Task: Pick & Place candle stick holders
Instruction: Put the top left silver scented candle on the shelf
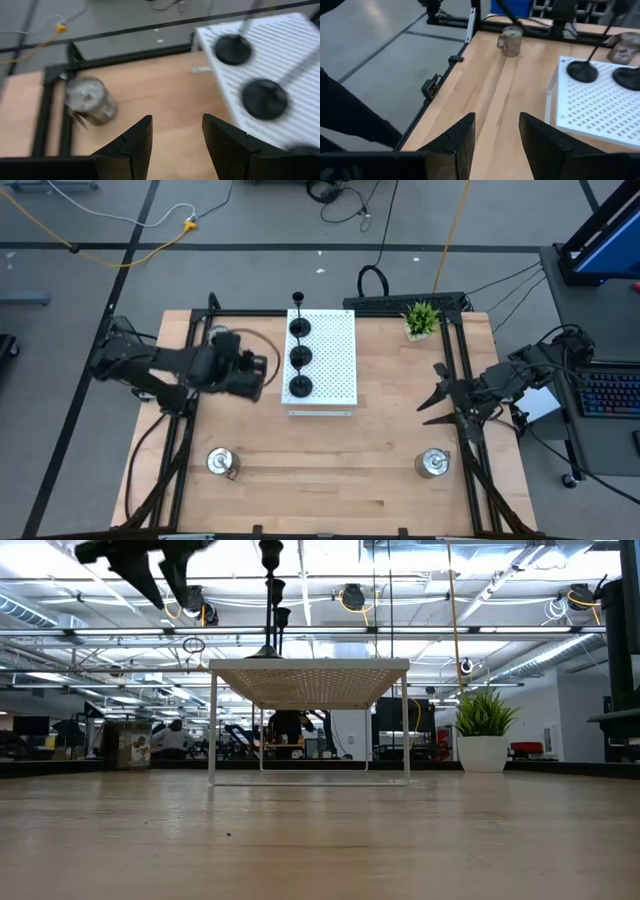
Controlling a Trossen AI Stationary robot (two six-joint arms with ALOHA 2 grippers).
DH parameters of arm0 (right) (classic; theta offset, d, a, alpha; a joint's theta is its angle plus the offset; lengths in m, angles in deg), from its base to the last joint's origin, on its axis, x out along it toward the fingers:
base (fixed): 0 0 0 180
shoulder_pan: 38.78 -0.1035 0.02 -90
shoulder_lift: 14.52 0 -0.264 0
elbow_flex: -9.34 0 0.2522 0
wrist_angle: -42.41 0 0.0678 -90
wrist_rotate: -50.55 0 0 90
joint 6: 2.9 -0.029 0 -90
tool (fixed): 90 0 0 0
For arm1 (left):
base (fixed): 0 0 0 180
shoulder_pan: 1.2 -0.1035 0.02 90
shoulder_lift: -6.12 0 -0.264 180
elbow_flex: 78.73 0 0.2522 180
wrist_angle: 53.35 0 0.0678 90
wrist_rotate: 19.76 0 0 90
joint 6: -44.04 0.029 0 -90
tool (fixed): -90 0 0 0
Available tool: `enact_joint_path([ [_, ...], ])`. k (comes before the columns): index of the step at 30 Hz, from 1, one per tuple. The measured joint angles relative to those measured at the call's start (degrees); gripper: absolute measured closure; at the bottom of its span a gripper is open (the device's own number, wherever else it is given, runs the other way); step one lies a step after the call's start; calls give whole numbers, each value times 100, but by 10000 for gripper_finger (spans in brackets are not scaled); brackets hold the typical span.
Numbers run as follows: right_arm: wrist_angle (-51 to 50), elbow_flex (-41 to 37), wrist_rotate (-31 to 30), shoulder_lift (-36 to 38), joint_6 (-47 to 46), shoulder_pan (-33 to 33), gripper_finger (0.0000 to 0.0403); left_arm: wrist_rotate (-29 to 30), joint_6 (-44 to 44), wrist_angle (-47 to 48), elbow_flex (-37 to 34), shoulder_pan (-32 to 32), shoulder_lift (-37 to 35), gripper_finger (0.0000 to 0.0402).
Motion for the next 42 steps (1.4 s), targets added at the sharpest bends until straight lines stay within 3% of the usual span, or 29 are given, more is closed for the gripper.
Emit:
enact_joint_path([
  [10,389,0,-810,2,-125,-4,259,-637,1958,4,-1,-2027,-214,222],
  [21,393,0,-1149,1,-165,-2,259,-1252,2904,-5,-1,-3989,-965,222],
  [27,395,0,-1276,0,-166,-2,259,-1550,3379,-111,-1,-4656,-997,222],
  [34,396,0,-1433,2,-166,-2,259,-1582,4233,-1134,-1,-5087,-985,222],
  [42,396,0,-1443,1,-166,-2,259,-2657,5159,-1506,-2,-5841,-681,205],
])
